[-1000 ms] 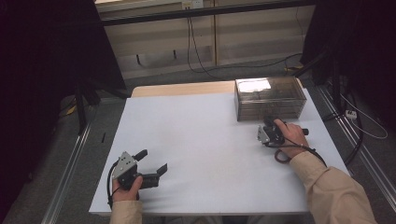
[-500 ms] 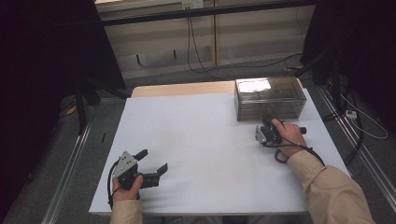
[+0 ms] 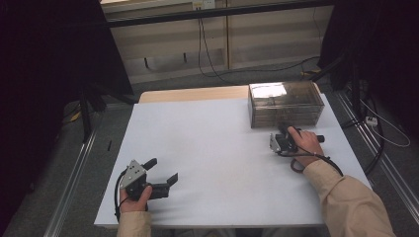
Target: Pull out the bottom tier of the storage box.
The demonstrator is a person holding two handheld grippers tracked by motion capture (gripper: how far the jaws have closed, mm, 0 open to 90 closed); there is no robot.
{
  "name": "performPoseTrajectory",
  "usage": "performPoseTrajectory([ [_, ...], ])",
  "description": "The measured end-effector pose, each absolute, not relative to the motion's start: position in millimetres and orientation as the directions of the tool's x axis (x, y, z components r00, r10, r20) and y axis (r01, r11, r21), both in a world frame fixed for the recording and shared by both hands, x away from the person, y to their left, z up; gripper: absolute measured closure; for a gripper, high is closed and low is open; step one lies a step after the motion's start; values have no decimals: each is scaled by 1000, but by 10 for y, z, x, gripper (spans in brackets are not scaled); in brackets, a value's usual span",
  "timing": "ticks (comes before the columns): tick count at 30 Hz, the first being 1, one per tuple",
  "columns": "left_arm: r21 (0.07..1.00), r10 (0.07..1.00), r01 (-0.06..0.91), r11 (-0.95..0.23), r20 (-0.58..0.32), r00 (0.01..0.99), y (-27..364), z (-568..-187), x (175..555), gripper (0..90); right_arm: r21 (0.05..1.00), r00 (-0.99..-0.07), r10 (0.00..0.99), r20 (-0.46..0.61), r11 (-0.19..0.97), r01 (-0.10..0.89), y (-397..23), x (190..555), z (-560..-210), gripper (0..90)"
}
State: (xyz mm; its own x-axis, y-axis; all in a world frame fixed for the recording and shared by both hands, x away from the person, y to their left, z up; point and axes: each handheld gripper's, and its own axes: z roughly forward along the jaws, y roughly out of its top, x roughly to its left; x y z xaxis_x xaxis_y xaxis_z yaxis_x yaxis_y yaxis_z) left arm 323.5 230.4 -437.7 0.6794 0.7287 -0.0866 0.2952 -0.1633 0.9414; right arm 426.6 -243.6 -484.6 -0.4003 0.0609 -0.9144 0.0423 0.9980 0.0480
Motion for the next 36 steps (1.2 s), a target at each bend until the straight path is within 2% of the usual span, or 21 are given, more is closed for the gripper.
performPoseTrajectory([
  [30,939,729,297,-173,-81,680,2298,-4384,3239,28,40,-406,41,-913,999,12,-2457,4080,-4837,806],
  [31,939,729,297,-171,-82,679,2298,-4382,3238,29,38,-407,39,-912,999,12,-2457,4074,-4843,809],
  [32,940,729,299,-167,-86,679,2297,-4380,3235,28,40,-413,40,-910,999,8,-2453,4067,-4853,882],
  [33,941,730,299,-161,-90,677,2297,-4380,3235,28,36,-406,35,-913,999,5,-2445,4052,-4850,900],
  [36,939,730,296,-172,-80,679,2297,-4384,3243,28,35,-417,30,-908,999,-3,-2417,4051,-4856,895],
])
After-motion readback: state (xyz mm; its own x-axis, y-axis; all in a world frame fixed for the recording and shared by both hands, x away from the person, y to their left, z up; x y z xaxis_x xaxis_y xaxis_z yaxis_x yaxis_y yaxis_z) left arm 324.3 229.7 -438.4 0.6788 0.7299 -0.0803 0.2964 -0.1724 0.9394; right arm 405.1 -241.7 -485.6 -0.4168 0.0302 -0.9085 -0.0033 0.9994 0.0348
